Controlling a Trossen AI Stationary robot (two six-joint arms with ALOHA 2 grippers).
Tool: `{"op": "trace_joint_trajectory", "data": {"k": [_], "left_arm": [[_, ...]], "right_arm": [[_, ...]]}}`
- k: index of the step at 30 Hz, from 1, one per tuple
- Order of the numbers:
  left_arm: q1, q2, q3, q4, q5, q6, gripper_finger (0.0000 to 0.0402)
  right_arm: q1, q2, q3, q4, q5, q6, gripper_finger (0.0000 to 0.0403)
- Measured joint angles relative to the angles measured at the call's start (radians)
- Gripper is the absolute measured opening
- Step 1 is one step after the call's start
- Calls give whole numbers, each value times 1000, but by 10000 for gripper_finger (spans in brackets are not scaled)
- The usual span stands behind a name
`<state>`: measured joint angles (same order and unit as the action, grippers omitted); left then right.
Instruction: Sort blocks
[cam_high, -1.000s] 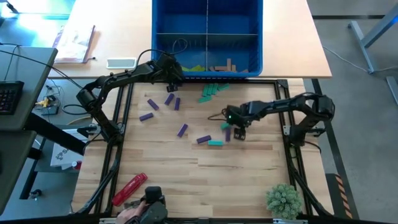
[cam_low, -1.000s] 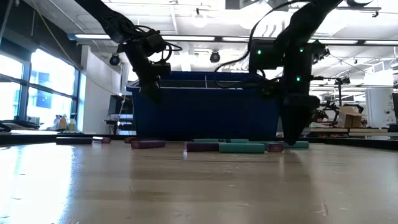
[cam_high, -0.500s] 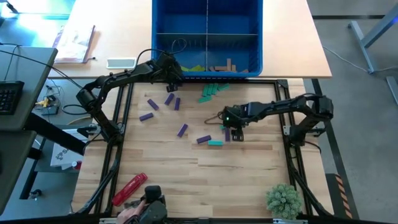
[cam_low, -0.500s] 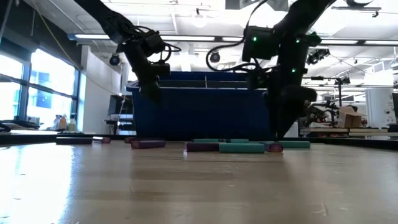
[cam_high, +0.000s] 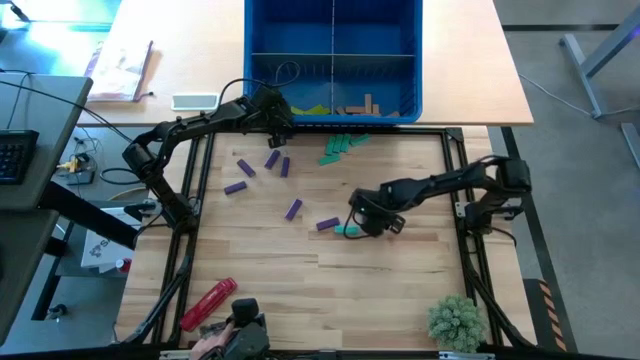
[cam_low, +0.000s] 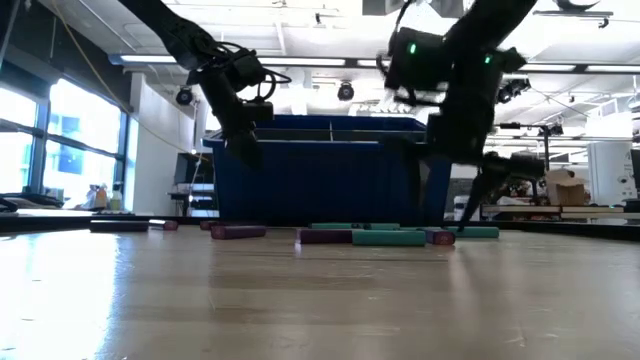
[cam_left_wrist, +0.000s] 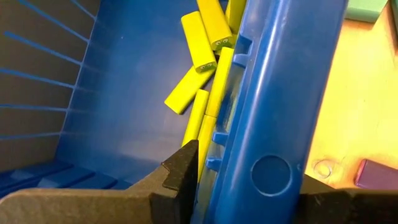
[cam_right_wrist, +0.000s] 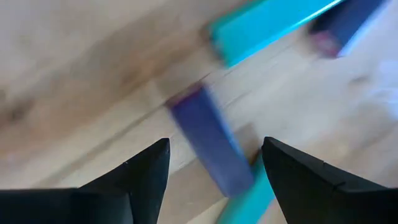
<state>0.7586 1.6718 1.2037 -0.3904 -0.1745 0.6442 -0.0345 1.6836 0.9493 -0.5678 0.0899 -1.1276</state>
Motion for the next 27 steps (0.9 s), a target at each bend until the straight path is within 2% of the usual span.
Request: {"op": "trace_joint_trajectory", "data": {"k": [5,9,17,19,22,27], "left_arm": [[0,0,0,0,-2,-6,94],[0,0,0,0,-11,-4,94],[0,0,0,0,-28,-6,94],[1,0,-1,0,-28,-6,94],[0,0,-1,0,-29,-6,94],[1,0,-1,0,-30,-6,94]], "right_arm": [[-40,75,1,1,-19,-94,224],[-53,102,2,11,-69,-62,203],[-84,105,3,-7,-155,103,94],[-90,105,3,-1,-167,149,85],[-84,100,4,-4,-144,223,85],[-55,55,91,-114,-9,325,85]]}}
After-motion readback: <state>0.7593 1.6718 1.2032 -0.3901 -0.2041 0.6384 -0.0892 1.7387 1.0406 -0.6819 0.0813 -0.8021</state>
